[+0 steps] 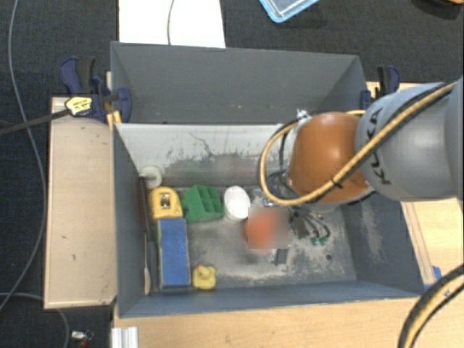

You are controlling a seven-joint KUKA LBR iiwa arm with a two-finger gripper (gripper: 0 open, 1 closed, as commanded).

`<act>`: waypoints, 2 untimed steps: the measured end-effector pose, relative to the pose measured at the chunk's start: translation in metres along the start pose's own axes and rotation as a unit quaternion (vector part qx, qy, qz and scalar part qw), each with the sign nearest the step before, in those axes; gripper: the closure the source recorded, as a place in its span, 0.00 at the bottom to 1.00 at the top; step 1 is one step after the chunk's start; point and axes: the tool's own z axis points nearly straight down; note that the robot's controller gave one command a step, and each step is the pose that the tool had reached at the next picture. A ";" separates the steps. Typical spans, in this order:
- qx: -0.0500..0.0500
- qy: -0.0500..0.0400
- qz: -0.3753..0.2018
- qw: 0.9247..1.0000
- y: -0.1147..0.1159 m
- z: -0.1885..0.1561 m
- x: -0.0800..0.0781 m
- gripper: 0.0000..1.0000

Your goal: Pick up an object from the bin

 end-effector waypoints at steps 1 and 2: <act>-0.001 0.003 -0.049 0.999 0.002 0.018 0.010 0.00; -0.002 0.001 0.130 0.992 -0.045 0.045 -0.011 1.00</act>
Offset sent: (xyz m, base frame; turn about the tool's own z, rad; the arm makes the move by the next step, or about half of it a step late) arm 0.0168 -0.0428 -0.0471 0.2601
